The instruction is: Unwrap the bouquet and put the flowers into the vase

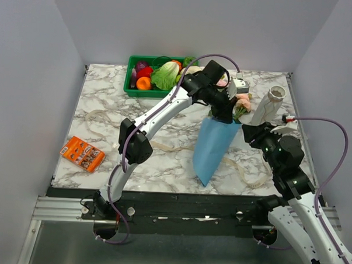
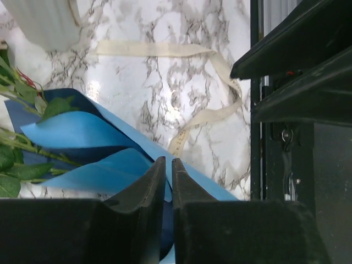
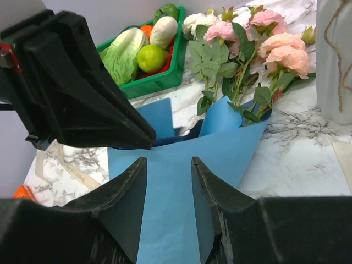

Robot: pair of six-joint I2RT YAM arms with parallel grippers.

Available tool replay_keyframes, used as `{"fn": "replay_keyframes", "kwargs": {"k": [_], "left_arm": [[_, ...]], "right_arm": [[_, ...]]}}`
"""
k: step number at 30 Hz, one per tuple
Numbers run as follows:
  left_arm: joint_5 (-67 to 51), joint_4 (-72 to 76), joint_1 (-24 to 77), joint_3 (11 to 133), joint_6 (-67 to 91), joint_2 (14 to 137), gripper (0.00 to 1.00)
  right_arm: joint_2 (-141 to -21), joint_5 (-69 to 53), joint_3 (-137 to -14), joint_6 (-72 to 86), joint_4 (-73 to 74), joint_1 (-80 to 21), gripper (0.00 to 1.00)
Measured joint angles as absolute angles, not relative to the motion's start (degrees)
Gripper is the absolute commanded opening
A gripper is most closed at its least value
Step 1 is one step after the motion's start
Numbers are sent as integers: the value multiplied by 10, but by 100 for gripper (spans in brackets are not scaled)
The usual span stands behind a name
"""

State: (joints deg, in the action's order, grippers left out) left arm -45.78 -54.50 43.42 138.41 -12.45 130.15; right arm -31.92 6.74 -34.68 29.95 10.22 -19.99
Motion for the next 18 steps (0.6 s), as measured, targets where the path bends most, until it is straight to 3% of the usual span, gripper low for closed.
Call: {"fn": "replay_keyframes", "kwargs": {"k": [3, 18], "left_arm": [[-437, -531, 445, 1386, -97, 1289, 97], [-310, -481, 369, 1298, -60, 1244, 99]], "right_arm": [[-309, 68, -344, 302, 102, -200, 60], [-289, 90, -343, 303, 108, -200, 78]]}}
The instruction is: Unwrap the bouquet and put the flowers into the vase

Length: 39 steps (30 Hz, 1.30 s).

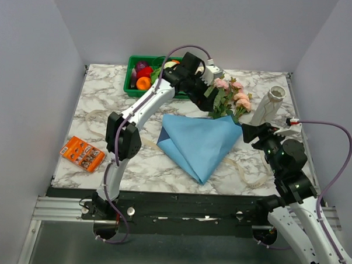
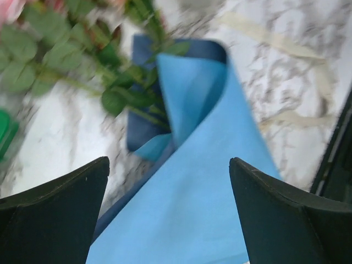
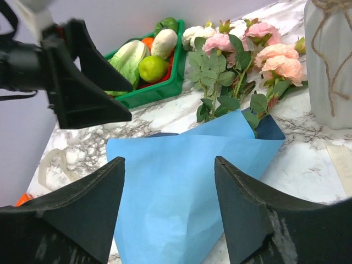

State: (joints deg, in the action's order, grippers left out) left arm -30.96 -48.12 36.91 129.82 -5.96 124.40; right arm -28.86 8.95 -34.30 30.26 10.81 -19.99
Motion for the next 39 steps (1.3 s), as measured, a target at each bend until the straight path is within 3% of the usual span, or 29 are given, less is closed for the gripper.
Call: {"fn": "replay_keyframes", "kwargs": {"k": [10, 15, 26, 35, 39], "left_arm": [[-289, -433, 208, 1039, -57, 1243, 99], [-295, -404, 183, 949, -57, 1216, 99], [-378, -357, 152, 953, -46, 1206, 99], [-446, -389, 149, 966, -65, 1206, 91], [-463, -407, 146, 971, -80, 1206, 82]], "right_arm": [[-311, 89, -343, 289, 117, -200, 81], [-321, 83, -343, 286, 116, -200, 80], [-322, 68, -343, 287, 116, -200, 74], [-324, 67, -343, 287, 116, -200, 71], [-323, 67, -343, 287, 116, -200, 69]]}}
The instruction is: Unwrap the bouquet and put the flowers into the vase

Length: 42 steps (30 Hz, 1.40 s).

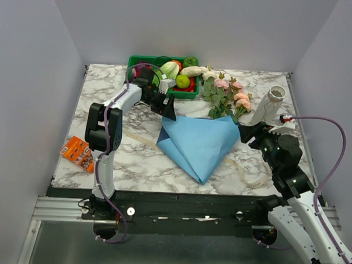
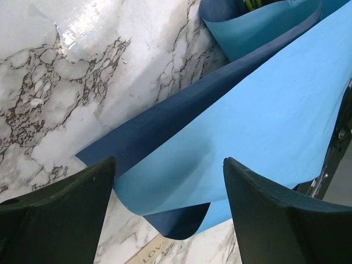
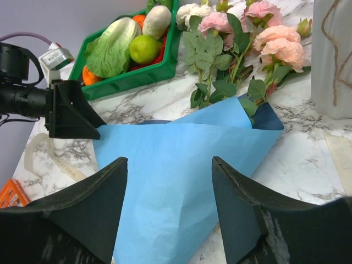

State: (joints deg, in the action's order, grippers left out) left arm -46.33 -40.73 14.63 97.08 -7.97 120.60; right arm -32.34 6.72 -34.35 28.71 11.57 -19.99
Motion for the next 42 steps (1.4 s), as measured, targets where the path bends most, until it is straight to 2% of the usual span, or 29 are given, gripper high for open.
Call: {"fn": "replay_keyframes", "kwargs": {"k": [2, 3, 8, 9, 12, 15, 23, 29, 34, 38, 40, 41, 42], "left_arm": [[-470, -416, 144, 971, -86, 1207, 76], [-473, -423, 142, 971, -89, 1207, 67], [-491, -453, 139, 989, -108, 1213, 41], [-496, -459, 139, 994, -112, 1213, 31], [-510, -473, 139, 1006, -119, 1213, 16], [-521, -488, 140, 1016, -126, 1213, 13], [-549, -534, 198, 1069, -126, 1207, 13], [-562, -550, 308, 1221, -96, 1206, 13], [-563, -547, 382, 1347, -59, 1207, 24], [-556, -524, 426, 1360, -22, 1209, 28], [-548, -514, 448, 1363, -1, 1215, 34], [-545, -508, 457, 1364, 8, 1218, 43], [-542, -498, 470, 1365, 18, 1222, 70]], "right_arm": [[-322, 67, -345, 287, 116, -200, 68], [-321, 67, -346, 287, 116, -200, 67], [-317, 65, -349, 287, 115, -200, 65], [-317, 65, -350, 287, 115, -200, 65], [-317, 64, -354, 289, 113, -200, 64], [-317, 62, -355, 291, 111, -200, 64], [-313, 63, -380, 288, 113, -200, 63], [-297, 82, -439, 275, 124, -200, 62], [-271, 111, -479, 267, 136, -200, 63], [-254, 138, -492, 264, 156, -200, 64], [-247, 151, -498, 263, 171, -200, 65], [-245, 157, -502, 263, 179, -200, 65], [-242, 163, -507, 263, 189, -200, 65]]}}
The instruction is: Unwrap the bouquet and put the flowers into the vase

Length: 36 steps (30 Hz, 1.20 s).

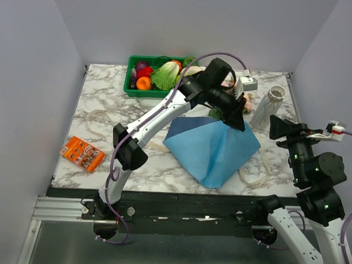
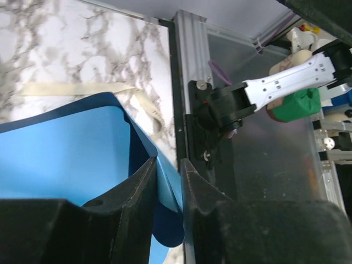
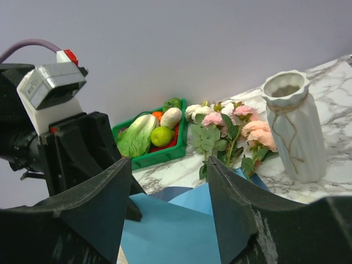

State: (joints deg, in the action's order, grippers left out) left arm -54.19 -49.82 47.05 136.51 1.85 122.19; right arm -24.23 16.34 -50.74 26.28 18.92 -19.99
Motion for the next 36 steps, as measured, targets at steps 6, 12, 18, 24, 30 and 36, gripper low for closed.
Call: {"fn": "replay_keyframes", "kwargs": {"k": [6, 12, 18, 24, 30, 36], "left_arm": [[-524, -458, 538, 1369, 65, 1240, 99], [-509, -431, 570, 1374, 93, 1245, 99], [-460, -409, 523, 1286, 83, 1191, 99], [-430, -390, 421, 1157, 49, 1156, 99], [-412, -398, 373, 1134, 11, 1227, 99], [-409, -411, 372, 1129, -15, 1242, 99]], "right_arm": [[-221, 190, -545, 265, 229, -200, 75], [-198, 209, -588, 265, 267, -200, 76], [-196, 216, -630, 265, 290, -200, 76], [-195, 204, -614, 277, 298, -200, 75], [-199, 179, -578, 291, 299, -200, 73], [-201, 167, -566, 299, 298, -200, 73]]}}
